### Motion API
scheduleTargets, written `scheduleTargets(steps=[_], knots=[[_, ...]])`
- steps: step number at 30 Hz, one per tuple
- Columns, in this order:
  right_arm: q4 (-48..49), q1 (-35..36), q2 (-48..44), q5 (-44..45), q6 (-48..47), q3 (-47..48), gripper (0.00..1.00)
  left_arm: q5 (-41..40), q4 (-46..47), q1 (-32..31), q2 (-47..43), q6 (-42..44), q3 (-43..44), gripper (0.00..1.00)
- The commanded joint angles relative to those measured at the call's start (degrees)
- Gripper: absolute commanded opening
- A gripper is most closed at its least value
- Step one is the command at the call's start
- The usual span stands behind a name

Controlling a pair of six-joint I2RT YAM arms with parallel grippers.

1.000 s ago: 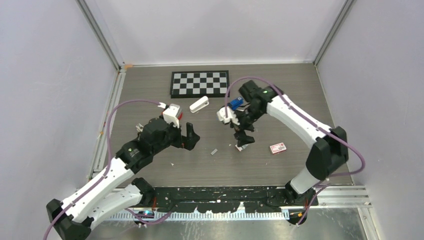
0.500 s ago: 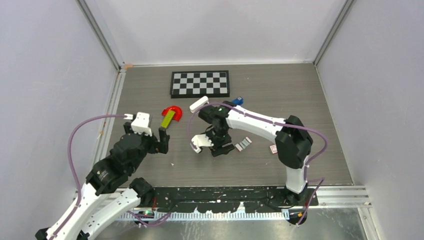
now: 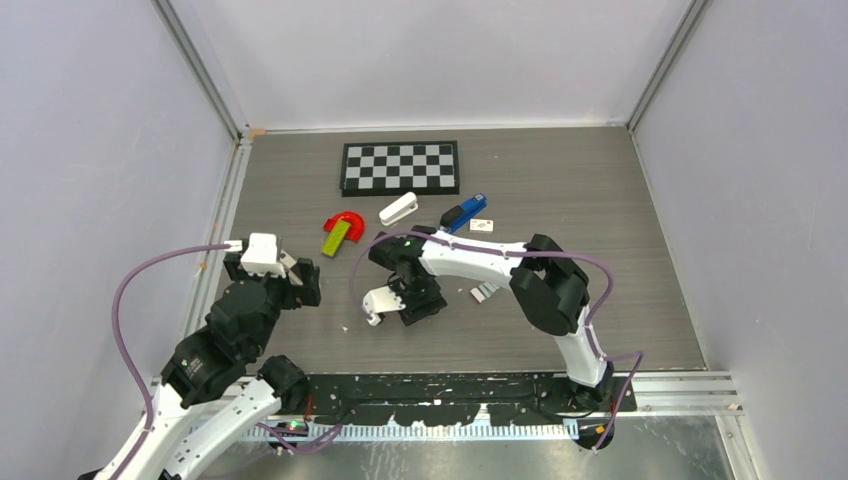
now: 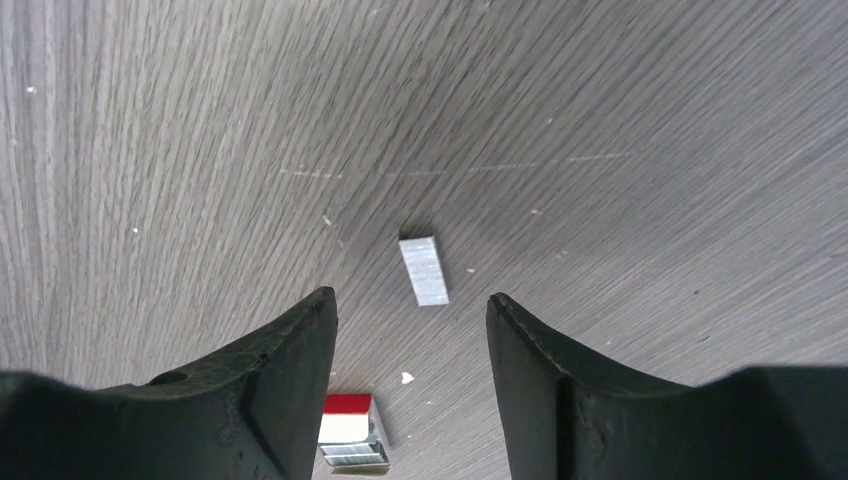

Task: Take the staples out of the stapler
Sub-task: Pick up the staple from the center of the board.

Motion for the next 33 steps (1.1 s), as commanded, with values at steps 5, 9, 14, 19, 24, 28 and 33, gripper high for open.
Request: scheduleTargets(steps=[5, 9, 14, 19, 24, 28, 33], knots=[[1.3, 2.3, 2.9, 2.2, 2.1, 3.7, 0.55, -0.8, 1.8, 1.6, -1.9, 0.7, -0.4, 1.0], [2.8, 2.9, 2.7, 3.9, 2.3, 2.6, 0.48, -0.5, 1.8, 1.7, -2.1, 0.7, -0.5, 1.0], [4.3, 3.2, 1.7, 5.1, 1.8, 0.0, 0.44, 0.1, 1.9, 1.9, -1.9, 0.7, -0.5, 1.0], [5.0, 3.4, 1.5, 5.5, 1.0, -1.5, 0.43, 0.5, 2.0, 2.1, -1.7, 0.7, -0.6, 1.0], [5.0, 3.5, 1.5, 5.7, 0.4, -2.0, 0.4, 0.8, 2.0, 2.3, -1.5, 0.6, -0.6, 1.0], [4.6, 3.5, 1.8, 5.3, 0.0, -1.9, 0.33, 0.8, 1.9, 2.5, -1.4, 0.6, -0.6, 1.0], [5.1, 3.5, 2.0, 5.2, 0.1, -2.3, 0.27, 0.9, 1.9, 2.5, -1.5, 0.6, -0.6, 1.0]])
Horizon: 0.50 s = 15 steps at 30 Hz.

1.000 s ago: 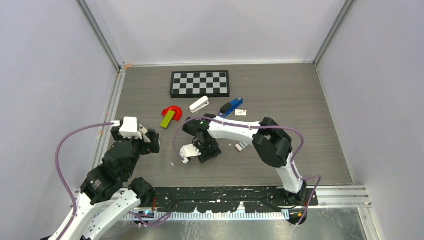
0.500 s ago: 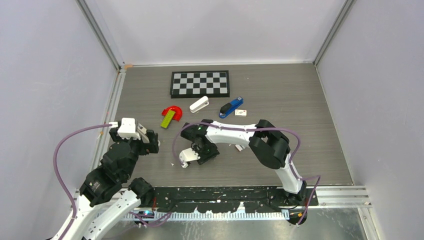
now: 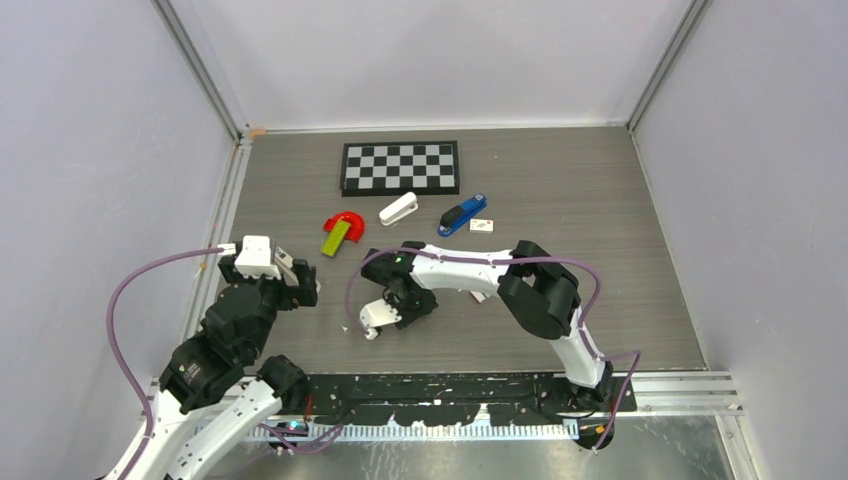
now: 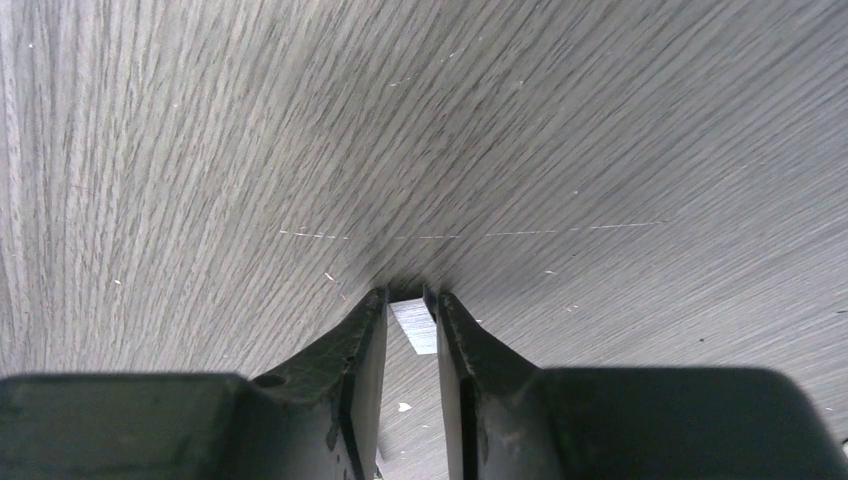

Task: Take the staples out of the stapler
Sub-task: Pick up the staple from the center of the board.

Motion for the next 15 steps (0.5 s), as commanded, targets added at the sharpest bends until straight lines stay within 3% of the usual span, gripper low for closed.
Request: scheduleTargets(steps=[1, 15], knots=[[2.0, 0.0, -0.9, 0.5, -1.1, -1.3, 0.25, 0.4, 1.9, 0.4, 0.3, 0.6, -0.2, 1.0], [3.3, -1.6, -4.2, -3.1, 5.2, -1.3, 0.1, 0.8, 2.0, 0.6, 0.0, 0.5, -0.3, 1.0]])
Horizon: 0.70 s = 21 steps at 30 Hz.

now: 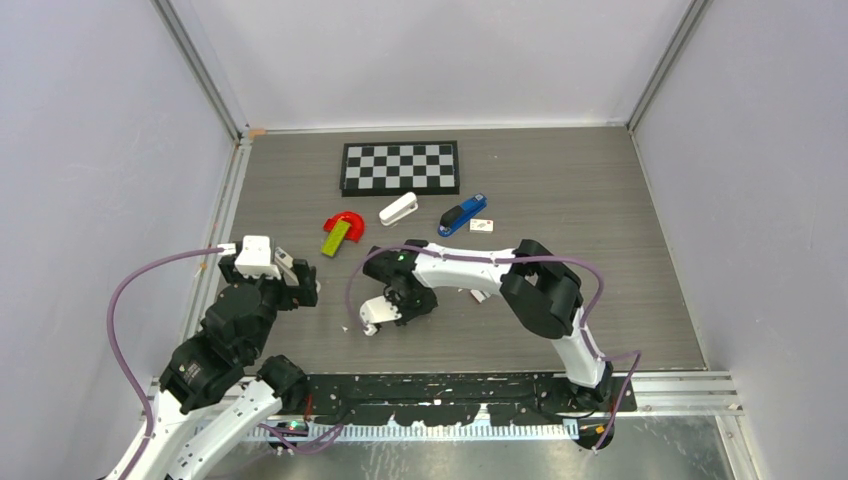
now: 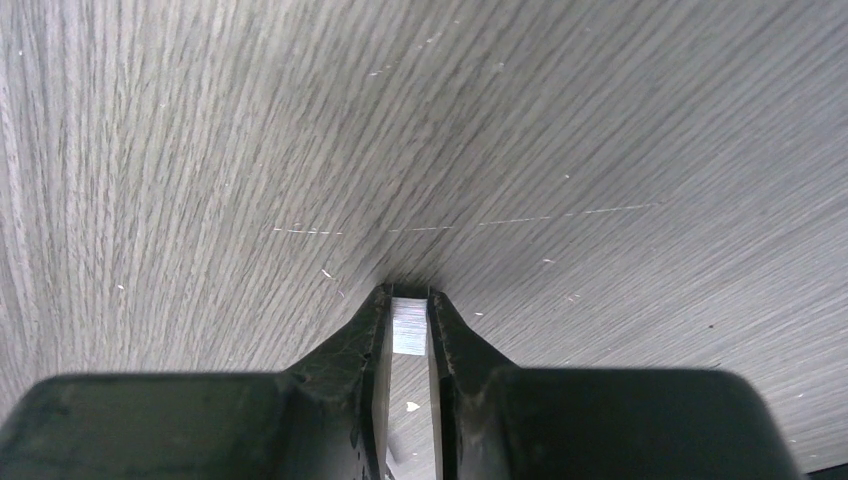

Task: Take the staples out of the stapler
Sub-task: Pick up the staple from the center of the board.

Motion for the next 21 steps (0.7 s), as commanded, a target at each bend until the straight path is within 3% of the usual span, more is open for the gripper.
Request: scheduleTargets(steps=[1, 21], knots=[[2.5, -1.6, -4.3, -3.9, 4.9, -0.6, 0.1, 0.4, 2.0, 0.3, -0.1, 0.5, -0.3, 1.0], [6.1, -13.5, -28.0, -21.0, 22.9, -12.4, 0.09, 2.5, 2.8, 1.0, 1.6, 0.4, -0.7, 1.0]])
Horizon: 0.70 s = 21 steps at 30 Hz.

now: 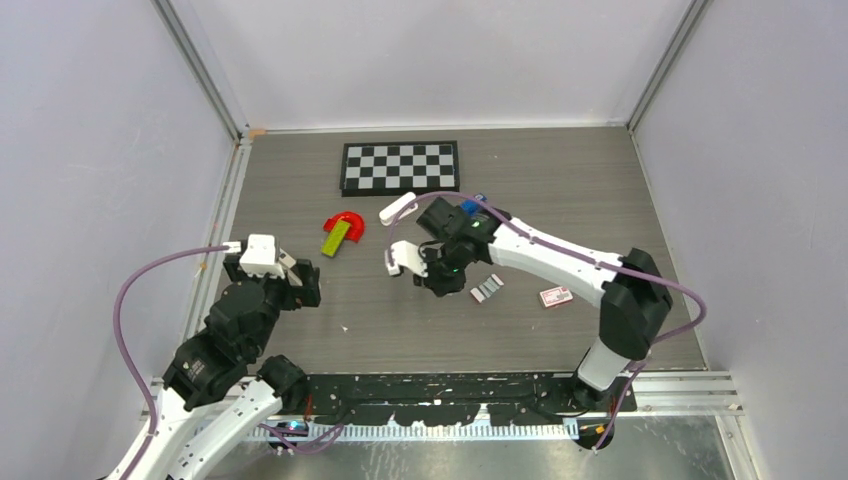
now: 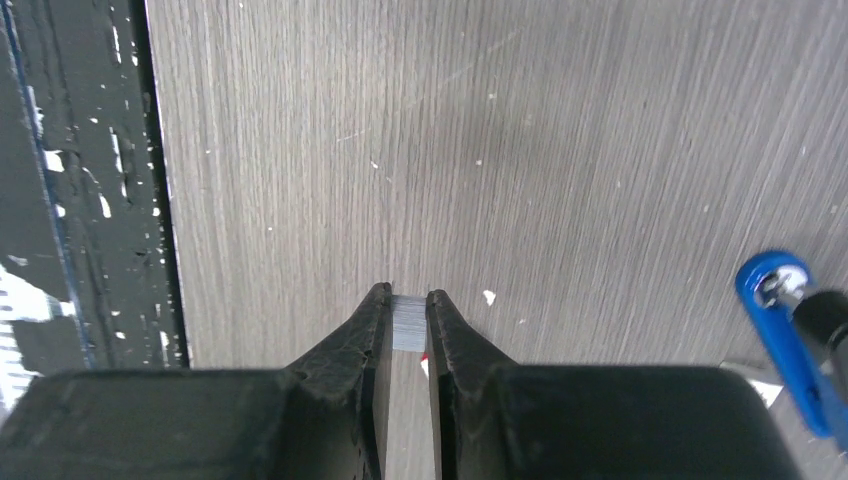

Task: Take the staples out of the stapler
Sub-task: Pick up the staple from the center of the board, then place the staple in the staple box.

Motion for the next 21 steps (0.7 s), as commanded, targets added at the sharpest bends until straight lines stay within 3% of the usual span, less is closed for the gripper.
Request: scheduleTargets(steps=[1, 11, 21], knots=[[2.7, -4.0, -6.2, -5.5, 6.4, -3.5, 0.09, 0.8, 2.4, 0.4, 1.2, 0.4, -0.1, 1.0], [16.2, -12.8, -17.4, -7.6, 18.0, -15.9, 0.11, 1.3, 2.5, 0.7, 1.7, 0.3, -0.2, 1.0], [23.0, -16.8, -20.9, -8.6, 24.4, -21.5, 0.11, 1.4, 2.4, 1.0, 2.0, 0.1, -0.2, 1.0]])
